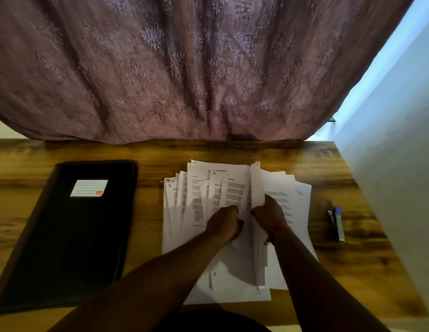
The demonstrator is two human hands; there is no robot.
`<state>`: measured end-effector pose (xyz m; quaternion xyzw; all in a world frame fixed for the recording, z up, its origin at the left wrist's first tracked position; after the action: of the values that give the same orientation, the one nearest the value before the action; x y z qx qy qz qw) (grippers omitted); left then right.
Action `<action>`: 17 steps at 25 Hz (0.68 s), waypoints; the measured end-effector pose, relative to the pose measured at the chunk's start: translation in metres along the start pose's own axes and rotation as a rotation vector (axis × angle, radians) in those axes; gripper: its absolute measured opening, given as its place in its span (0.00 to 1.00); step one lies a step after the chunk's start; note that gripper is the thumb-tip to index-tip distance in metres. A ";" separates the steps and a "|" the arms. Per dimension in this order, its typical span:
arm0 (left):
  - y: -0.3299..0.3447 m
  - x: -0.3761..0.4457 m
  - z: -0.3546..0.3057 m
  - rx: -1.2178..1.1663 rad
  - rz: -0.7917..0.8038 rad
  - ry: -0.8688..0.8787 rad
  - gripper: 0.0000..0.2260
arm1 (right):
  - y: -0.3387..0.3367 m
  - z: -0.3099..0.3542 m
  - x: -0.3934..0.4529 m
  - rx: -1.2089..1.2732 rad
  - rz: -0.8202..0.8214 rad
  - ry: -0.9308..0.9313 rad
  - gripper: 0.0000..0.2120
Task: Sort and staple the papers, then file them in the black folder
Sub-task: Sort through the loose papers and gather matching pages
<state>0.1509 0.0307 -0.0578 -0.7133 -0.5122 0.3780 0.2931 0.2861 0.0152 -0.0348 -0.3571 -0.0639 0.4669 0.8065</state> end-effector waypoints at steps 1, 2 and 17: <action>0.000 -0.002 0.003 -0.086 -0.017 -0.041 0.12 | -0.008 -0.002 0.000 0.018 -0.036 0.004 0.15; -0.002 -0.004 0.011 -0.189 -0.042 -0.103 0.10 | -0.016 -0.002 0.000 0.024 -0.071 0.006 0.13; -0.024 -0.015 0.054 0.181 -0.189 0.096 0.19 | 0.037 0.033 -0.017 -0.331 0.144 -0.200 0.22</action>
<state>0.0907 0.0252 -0.0638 -0.6498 -0.5261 0.3589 0.4148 0.2358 0.0300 -0.0305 -0.4403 -0.1937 0.5398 0.6908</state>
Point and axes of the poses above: each hand's wrist, its own x-axis towards the middle knuckle, its own y-axis out of the palm, z = x × y, the point moved 7 cm from there along x, towards the middle knuckle, and after that the axes turned 11 degrees about -z, right-handed, at the moved point
